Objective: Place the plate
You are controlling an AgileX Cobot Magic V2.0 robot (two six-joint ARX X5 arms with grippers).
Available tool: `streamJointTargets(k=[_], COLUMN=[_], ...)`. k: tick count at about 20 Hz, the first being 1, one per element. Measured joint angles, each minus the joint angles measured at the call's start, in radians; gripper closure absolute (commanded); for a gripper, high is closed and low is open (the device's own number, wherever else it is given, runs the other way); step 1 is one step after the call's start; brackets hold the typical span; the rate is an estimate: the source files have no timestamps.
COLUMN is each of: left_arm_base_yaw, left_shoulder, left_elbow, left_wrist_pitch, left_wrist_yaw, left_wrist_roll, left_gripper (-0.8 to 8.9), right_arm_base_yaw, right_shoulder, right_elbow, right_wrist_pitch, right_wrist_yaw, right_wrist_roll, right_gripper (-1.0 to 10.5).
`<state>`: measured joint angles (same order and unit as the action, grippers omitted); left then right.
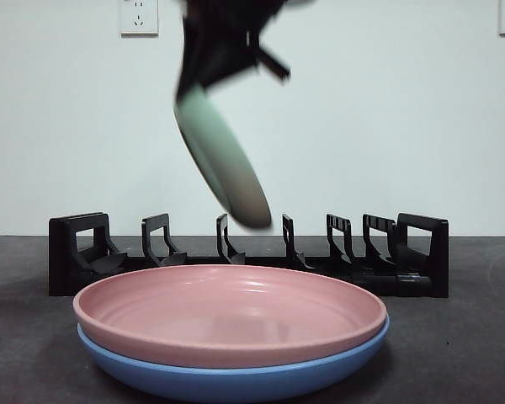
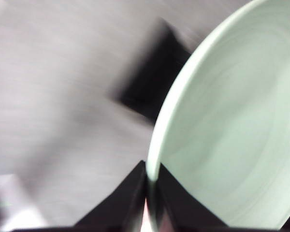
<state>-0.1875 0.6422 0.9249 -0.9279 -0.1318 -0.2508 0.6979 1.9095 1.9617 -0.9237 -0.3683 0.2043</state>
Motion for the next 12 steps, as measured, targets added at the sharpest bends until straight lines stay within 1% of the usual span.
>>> streamJointTargets(k=[2,4,6,7,9,11,12], left_arm_base_yaw=[0.000,0.000,0.000,0.000,0.000,0.000,0.000], left_shoulder=[0.000,0.000,0.000,0.000,0.000,0.000,0.000], left_elbow=[0.000,0.000,0.000,0.000,0.000,0.000,0.000], left_wrist_pitch=[0.000,0.000,0.000,0.000,0.000,0.000,0.000], left_wrist_yaw=[0.000,0.000,0.000,0.000,0.000,0.000,0.000], left_wrist_roll=[0.000,-0.001,-0.001,-0.001,-0.001,-0.008,-0.015], left_gripper=[4.07,4.07,4.08,4.07,4.08,4.08,4.08], right_arm_base_yaw=[0.004,0.009,0.020,0.030,0.073,0.121,0.145], right_shoulder=[-0.080,-0.174,-0.248,-0.287,-0.410,-0.570,-0.661], right_elbow=[0.048,0.054,0.045,0.019,-0.110,-0.300,-0.414], right_wrist_pitch=[-0.032,-0.034,-0.015,0.023,0.179,0.388,0.505], right_wrist_yaw=[-0.014,-0.056,-0.055,-0.047,-0.039,-0.037,-0.016], right_wrist_roll=[-0.013,-0.035,-0.046,-0.054,-0.072,-0.079,-0.084], right_gripper=[9.4,9.4,9.4,9.4,9.4,9.4,9.4])
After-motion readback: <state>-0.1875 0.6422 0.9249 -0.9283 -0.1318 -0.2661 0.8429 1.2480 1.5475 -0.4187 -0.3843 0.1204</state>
